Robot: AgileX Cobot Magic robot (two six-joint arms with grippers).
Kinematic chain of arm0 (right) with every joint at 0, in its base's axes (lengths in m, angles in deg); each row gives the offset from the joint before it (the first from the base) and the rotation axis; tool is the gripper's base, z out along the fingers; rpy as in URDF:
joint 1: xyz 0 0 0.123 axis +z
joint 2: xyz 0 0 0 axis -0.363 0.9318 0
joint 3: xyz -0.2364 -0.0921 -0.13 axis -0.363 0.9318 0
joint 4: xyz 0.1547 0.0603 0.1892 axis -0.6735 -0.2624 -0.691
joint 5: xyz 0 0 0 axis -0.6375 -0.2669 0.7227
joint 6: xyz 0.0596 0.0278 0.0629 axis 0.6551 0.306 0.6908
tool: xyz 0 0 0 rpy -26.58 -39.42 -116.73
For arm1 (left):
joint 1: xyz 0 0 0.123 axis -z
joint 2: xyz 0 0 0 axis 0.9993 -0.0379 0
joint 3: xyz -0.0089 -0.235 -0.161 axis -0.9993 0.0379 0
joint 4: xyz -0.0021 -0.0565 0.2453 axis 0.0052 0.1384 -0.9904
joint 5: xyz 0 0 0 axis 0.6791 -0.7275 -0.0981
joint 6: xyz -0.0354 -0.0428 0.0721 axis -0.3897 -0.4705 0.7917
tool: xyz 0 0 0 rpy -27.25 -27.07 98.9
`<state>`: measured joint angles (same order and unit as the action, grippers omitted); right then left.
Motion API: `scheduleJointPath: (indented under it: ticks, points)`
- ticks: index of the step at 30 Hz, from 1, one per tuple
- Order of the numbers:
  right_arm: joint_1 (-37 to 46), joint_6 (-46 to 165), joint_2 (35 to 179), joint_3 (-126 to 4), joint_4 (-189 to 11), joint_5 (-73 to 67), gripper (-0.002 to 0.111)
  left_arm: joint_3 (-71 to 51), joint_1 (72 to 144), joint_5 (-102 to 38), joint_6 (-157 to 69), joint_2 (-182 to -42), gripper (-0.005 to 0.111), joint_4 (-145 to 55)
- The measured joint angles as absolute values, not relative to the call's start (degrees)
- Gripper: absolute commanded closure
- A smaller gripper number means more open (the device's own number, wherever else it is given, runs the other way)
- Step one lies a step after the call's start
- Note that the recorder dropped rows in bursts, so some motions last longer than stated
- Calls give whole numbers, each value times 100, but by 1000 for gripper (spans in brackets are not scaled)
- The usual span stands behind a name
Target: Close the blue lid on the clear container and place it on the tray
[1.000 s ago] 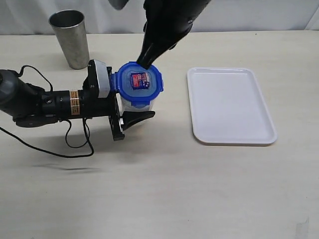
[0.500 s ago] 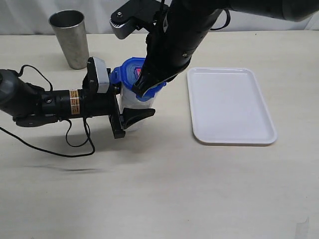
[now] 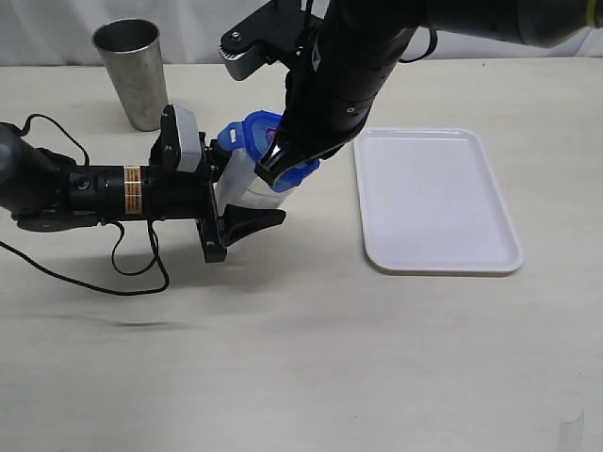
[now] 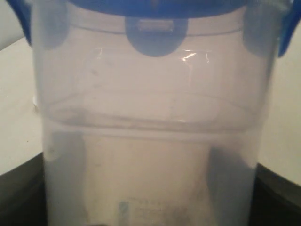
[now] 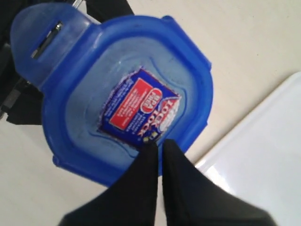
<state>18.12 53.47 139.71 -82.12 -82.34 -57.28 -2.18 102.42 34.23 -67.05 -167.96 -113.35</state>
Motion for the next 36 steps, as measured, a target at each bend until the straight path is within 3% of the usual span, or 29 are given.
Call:
scheduleJointPath:
  ticks: [10, 17, 21, 28, 36]
  points:
    - [1764, 5480, 14068, -8077, -8012, -5696, 102, -218, 10242, 3327, -6802, -16735, 107, -11409]
    - [1775, 5703, 13948, -8410, -8229, -5710, 78, -218, 10204, 3327, -6881, -16735, 107, -11375]
    - [1798, 5983, 13752, -8835, -8464, -5654, 71, -218, 10204, 3327, -6892, -16735, 107, -11375]
    - [1950, 6233, 13726, -9076, -9305, -5346, 70, -218, 10204, 3327, -6894, -16735, 107, -11372]
    - [2152, 7053, 14329, -9077, -8484, -5575, 70, -218, 10204, 3327, -6903, -16735, 107, -11372]
